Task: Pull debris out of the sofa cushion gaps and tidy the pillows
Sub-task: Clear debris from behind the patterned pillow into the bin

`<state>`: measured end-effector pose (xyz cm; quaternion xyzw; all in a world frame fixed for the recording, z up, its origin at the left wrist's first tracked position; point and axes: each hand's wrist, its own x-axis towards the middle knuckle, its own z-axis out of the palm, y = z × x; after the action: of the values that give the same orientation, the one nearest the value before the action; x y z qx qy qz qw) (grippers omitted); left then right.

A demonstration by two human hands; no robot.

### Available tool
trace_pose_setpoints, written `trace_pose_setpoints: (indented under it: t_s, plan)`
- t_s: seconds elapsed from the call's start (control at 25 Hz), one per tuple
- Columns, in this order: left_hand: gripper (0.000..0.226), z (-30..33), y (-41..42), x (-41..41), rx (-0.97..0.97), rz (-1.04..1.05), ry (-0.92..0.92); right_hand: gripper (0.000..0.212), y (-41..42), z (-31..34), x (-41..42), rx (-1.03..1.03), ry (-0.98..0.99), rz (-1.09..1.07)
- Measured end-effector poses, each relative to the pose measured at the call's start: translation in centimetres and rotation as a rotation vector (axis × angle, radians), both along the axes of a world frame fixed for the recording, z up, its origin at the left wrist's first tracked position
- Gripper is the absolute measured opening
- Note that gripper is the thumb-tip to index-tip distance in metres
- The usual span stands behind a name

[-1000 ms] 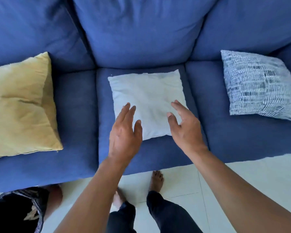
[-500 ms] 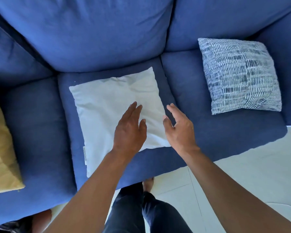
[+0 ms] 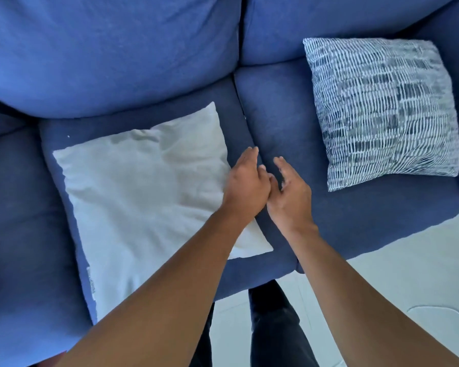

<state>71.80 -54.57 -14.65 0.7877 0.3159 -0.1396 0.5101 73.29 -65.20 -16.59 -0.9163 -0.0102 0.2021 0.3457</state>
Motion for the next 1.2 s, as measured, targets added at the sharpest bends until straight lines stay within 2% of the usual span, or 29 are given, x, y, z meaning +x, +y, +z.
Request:
trace_pose_setpoints:
  t_s: [0.28,0.48,0.6,0.68,0.8,0.88,0.96,1.08,1.2]
  plan:
    - [0.050,-6.6,-2.4,0.6,0.149,0.028,0.256,0.042,-7.9,-5.1,2.8,0.002,0.213,-0.013]
    - [0.053,-12.1,-2.0,1.5,0.341,-0.233,0.122,0.045,-8.7,-9.4,2.2,-0.060,0.402,0.139]
    - [0.064,-15.8,-1.0,4.2,0.442,-0.401,0.153,0.039,-7.8,-11.7,2.0,-0.146,0.371,0.194]
    - [0.072,-17.9,-0.1,6.9,0.505,-0.515,0.110,0.035,-7.3,-12.4,2.0,-0.195,0.337,0.250]
    - [0.087,-20.3,1.2,9.9,0.603,-0.563,0.083,0.033,-6.9,-13.2,2.0,-0.257,0.322,0.310]
    - [0.099,-21.2,1.6,10.5,0.635,-0.566,0.113,0.042,-7.0,-13.4,1.4,-0.286,0.326,0.308]
    - [0.105,-21.6,2.1,11.0,0.676,-0.539,0.132,0.054,-7.4,-13.6,0.2,-0.278,0.249,0.309]
    - [0.098,-21.7,4.1,12.6,0.738,-0.561,0.124,0.056,-8.8,-14.5,-0.8,-0.332,0.076,0.436]
    - [0.074,-22.1,5.1,13.9,0.822,-0.597,0.138,0.066,-8.8,-14.6,1.3,-0.393,0.188,0.606]
